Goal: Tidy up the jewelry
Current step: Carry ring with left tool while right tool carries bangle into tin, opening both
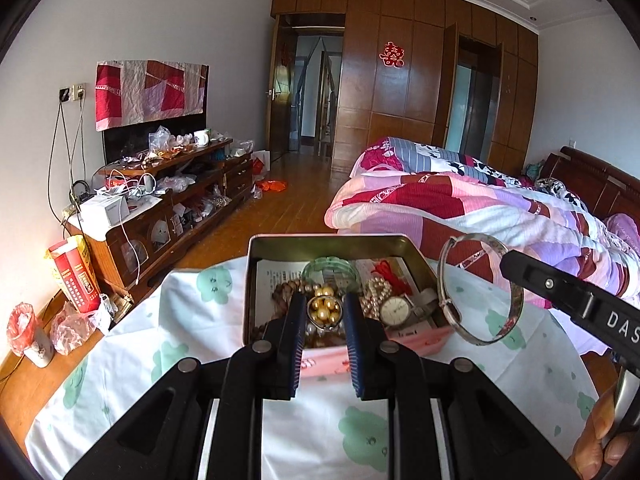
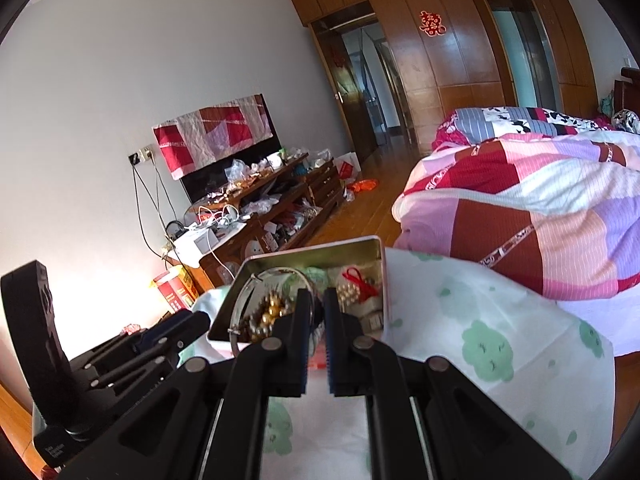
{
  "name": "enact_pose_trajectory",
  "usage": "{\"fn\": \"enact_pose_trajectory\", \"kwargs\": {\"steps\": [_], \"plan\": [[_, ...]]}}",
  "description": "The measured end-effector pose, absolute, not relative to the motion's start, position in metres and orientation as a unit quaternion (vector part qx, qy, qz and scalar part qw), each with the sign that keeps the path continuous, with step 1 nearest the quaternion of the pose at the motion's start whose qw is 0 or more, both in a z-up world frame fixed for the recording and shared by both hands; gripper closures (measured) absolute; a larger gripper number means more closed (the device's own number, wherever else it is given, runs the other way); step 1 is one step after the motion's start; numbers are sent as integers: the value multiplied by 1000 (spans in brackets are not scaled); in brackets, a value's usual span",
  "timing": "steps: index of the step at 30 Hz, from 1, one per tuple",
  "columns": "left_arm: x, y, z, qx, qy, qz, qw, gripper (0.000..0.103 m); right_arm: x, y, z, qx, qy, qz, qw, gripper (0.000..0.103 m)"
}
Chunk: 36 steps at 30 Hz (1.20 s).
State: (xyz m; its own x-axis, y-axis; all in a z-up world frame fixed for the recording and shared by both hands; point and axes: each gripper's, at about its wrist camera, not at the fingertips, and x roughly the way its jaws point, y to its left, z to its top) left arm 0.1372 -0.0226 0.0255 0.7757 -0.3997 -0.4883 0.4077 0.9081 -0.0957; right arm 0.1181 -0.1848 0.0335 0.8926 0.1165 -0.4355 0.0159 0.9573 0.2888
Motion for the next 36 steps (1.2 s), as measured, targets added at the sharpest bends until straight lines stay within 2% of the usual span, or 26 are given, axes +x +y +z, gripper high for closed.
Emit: {"fn": "enact_pose_trajectory", "kwargs": {"steps": [8,20,36], "plan": [[167,-22,22,-22,268,-204,941,84,154,-191,37,151,226,15,962,94],[207,-44,2,-17,303,-181,936,84,219,-204,-9,213,280,-10,936,94],[216,-52,-19,14,333,-145,932,84,234,-197,-28,176,314,-18,933,94]]}}
